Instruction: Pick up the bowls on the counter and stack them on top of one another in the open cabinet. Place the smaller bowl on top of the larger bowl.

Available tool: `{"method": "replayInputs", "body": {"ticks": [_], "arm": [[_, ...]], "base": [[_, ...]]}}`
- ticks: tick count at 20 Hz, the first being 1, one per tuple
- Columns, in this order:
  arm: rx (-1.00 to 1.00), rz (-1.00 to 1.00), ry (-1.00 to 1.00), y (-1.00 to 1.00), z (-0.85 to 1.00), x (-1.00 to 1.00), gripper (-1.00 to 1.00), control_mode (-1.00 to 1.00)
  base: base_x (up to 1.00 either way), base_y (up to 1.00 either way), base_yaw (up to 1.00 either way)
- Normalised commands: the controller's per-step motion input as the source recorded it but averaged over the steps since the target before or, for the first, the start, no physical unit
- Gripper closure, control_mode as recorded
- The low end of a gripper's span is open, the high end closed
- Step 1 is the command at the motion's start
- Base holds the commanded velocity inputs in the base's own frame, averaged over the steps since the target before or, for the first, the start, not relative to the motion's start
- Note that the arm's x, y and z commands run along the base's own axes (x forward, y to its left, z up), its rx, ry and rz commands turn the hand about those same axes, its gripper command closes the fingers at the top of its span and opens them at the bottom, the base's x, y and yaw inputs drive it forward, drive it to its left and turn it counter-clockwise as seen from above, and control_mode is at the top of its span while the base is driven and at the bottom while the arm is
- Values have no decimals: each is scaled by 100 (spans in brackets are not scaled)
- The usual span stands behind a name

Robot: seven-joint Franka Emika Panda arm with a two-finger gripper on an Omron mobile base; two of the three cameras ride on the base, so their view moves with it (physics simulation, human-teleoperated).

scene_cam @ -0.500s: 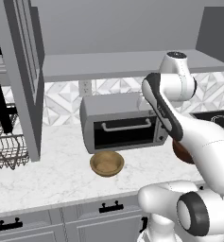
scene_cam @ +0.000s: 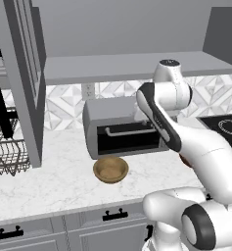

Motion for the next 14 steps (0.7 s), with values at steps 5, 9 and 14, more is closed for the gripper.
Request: {"method": "replayInputs", "body": {"ticks": [5,9,14], "arm": [[0,1,5,85,-70,-3,-100,-100],[0,0,16,47,-80,19,-100,-100],[0,0,15,12,-58,21,-100,-100]], "base": [[0,0,0],[0,0,0],[0,0,0]]}}
